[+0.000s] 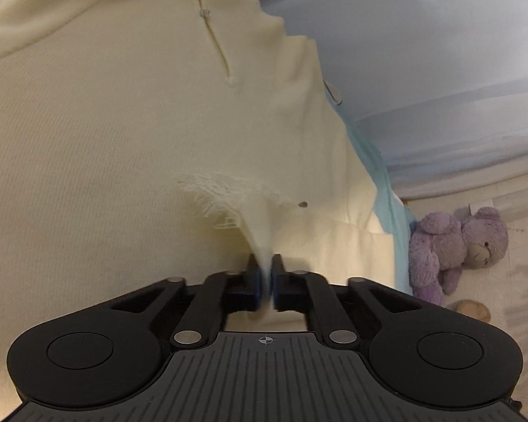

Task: Fold small clothes

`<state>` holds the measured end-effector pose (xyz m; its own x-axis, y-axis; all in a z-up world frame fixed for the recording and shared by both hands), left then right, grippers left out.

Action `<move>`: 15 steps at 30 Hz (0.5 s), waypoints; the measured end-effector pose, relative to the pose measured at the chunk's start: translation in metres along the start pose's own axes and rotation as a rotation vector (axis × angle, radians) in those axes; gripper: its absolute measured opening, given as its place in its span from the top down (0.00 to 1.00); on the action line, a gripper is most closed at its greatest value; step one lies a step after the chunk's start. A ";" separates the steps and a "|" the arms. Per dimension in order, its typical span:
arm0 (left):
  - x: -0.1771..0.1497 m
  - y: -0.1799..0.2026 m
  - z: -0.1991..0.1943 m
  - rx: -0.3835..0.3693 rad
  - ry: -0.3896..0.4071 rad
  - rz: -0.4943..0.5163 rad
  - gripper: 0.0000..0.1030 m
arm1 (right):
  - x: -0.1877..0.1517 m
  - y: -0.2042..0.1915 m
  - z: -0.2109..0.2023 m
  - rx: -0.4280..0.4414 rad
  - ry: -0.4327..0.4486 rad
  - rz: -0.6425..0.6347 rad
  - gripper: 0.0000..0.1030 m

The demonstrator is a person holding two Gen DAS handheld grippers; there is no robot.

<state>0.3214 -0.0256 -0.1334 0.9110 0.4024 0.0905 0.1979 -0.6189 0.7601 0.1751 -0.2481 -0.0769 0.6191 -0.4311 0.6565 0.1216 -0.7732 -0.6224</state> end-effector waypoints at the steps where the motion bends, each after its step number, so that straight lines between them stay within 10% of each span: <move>1: 0.002 0.000 0.001 0.006 0.007 0.007 0.94 | 0.001 0.003 0.001 -0.012 0.004 0.004 0.57; 7: 0.041 0.034 -0.054 -0.016 0.228 0.159 0.94 | 0.018 0.023 0.006 -0.088 0.020 0.026 0.57; 12: 0.079 0.030 -0.121 0.332 0.529 0.394 0.94 | 0.023 0.043 0.023 -0.155 -0.003 0.073 0.58; 15: 0.096 0.013 -0.137 0.323 0.524 0.309 0.94 | 0.024 0.048 0.041 -0.152 -0.026 0.104 0.62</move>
<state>0.3618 0.0979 -0.0268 0.6641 0.3978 0.6330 0.1290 -0.8950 0.4271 0.2280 -0.2765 -0.1087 0.6420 -0.5018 0.5797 -0.0613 -0.7873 -0.6136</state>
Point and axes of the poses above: each gripper's, at about its wrist camera, not at the fingertips, and z roughly the way its jaws point, y to its right, x to its top, the point moved 8 cm from there along z, roughly the way its jaws point, and after that the axes turned 6 degrees about -z, right-handed, at the moved point
